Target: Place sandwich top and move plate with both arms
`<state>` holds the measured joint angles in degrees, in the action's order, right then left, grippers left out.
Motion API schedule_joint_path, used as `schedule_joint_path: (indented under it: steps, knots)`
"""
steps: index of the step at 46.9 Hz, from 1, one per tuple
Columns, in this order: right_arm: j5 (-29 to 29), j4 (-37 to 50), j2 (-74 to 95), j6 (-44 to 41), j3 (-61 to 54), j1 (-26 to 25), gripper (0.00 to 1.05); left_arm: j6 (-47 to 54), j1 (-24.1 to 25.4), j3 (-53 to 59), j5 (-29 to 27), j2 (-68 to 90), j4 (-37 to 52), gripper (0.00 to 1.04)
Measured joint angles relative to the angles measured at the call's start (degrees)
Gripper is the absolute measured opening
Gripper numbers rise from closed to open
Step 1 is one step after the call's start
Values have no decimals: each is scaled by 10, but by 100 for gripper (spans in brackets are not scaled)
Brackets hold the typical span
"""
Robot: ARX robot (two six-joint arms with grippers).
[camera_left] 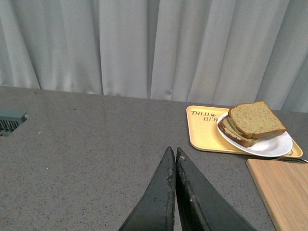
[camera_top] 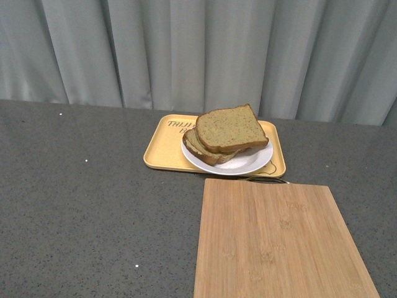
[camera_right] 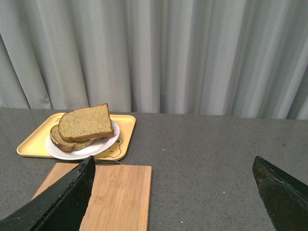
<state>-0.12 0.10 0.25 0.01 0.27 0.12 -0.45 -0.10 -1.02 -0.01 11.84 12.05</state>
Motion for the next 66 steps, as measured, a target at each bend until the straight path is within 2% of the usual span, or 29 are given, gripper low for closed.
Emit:
schedule_joint_path:
  steps: [8,13,23,25,33,43,49,52,66]
  knots:
    - [0,0,0,0,0,0,95,0,0,0,0,-24,-24,4]
    - [0,0,0,0,0,0,95,0,0,0,0,-92,-111,4]
    - [0,0,0,0,0,0,95,0,0,0,0,-115,-119,4]
    - [0,0,0,0,0,0,95,0,0,0,0,-115,-119,7]
    - [0,0,0,0,0,0,95,0,0,0,0,-115,-119,37]
    - [0,0,0,0,0,0,95,0,0,0,0,-115,-119,68]
    - [0,0,0,0,0,0,95,0,0,0,0,-115,-119,91]
    - [0,0,0,0,0,0,95,0,0,0,0,-115,-119,99]
    - [0,0,0,0,0,0,95,0,0,0,0,-115,-119,98]
